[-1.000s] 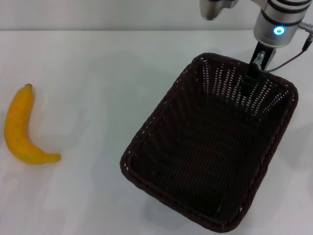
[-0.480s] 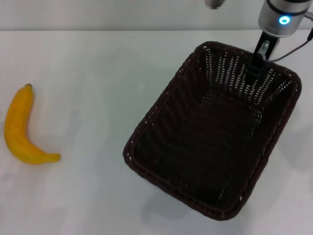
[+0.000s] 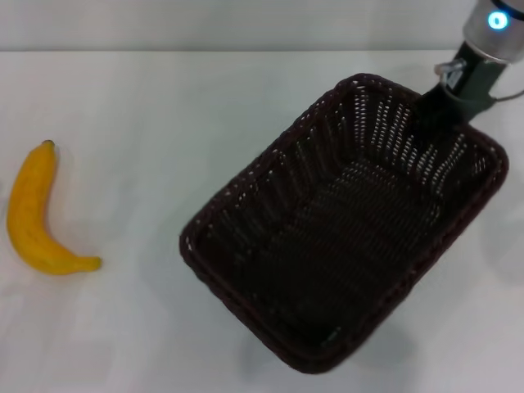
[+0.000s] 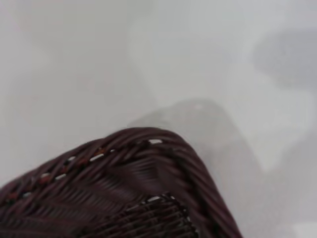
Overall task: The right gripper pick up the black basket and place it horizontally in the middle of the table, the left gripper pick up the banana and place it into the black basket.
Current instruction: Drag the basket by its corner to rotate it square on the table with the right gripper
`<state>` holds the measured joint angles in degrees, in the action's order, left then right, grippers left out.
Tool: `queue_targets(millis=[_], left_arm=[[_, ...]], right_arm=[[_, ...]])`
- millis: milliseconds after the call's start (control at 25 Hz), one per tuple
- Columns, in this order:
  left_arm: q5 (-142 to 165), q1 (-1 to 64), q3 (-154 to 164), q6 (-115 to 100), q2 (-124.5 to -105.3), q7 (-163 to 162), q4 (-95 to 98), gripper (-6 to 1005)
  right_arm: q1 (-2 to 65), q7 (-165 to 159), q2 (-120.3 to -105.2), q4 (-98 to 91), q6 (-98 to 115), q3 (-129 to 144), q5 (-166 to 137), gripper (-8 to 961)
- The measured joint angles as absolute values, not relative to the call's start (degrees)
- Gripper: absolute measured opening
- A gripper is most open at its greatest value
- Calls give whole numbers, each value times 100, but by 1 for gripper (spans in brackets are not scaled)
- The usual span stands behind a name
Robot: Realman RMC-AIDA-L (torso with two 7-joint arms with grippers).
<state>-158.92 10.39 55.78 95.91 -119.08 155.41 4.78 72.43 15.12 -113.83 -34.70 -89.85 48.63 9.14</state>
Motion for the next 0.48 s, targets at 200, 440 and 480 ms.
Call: queue_targets(millis=[200,440,480], left_arm=[[-15895,1075,5580,9487,-11862,15541,652,806],[-15898,1102,5581,9266,-11815,15540,875,803],[-15898,1111,5581,9237,-11800,15540,887,802]], right_arm=[[6588,1166,-11442,-4446,-9424,4301,1089,179],[6043,784,-11493,-5139,-9568,4326,1553,170],[5971,714,-11511,-5199,-9571,4363,1575,169]])
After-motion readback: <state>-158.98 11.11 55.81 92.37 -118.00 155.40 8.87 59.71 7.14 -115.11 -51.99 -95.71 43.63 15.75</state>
